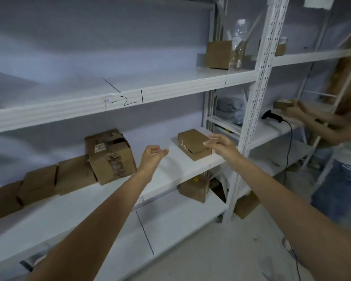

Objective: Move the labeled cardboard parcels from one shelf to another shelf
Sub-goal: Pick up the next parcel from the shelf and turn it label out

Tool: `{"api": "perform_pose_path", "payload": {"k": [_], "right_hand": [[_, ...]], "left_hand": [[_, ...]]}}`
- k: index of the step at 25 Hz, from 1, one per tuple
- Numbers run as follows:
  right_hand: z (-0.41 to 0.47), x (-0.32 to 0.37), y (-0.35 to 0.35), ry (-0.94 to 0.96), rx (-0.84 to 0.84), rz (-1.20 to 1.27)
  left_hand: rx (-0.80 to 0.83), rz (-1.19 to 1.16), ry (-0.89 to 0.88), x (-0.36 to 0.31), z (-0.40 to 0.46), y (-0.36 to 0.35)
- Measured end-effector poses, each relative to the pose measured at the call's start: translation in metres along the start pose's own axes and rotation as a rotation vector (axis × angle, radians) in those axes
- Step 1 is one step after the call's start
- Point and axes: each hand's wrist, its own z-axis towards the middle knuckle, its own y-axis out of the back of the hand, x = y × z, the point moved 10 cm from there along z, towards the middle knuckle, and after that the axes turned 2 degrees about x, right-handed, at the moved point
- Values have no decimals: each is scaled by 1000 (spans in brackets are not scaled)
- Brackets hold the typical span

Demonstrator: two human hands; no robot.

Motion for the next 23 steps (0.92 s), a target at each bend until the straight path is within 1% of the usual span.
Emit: {"api": "perform_pose_path", "payload": {"k": [3, 6, 11, 13, 16, 19, 21, 23], "right_hand": [[24, -14, 34, -35, 1, -41], [52, -31, 64, -67, -35, -43], [123, -52, 101, -103, -73, -108], [162, -61, 106, -139, -43, -197], [216, -73, 109, -165, -28, -292], [262, -105, 98, -194, 18, -283], [285, -129, 90, -219, 61, -287], [307, -143, 84, -234, 104, -302]], "left_hand": [[5, -3, 45, 6, 23, -36], [16, -2, 89, 15, 59, -71], [80, -82, 150, 22, 142, -136], [107, -122, 172, 20, 178, -157], [100, -146, 192, 25, 217, -176], [78, -126, 292, 59, 251, -183], [47, -109, 370, 86, 263, -179], [6, -94, 413, 100, 273, -170]]}}
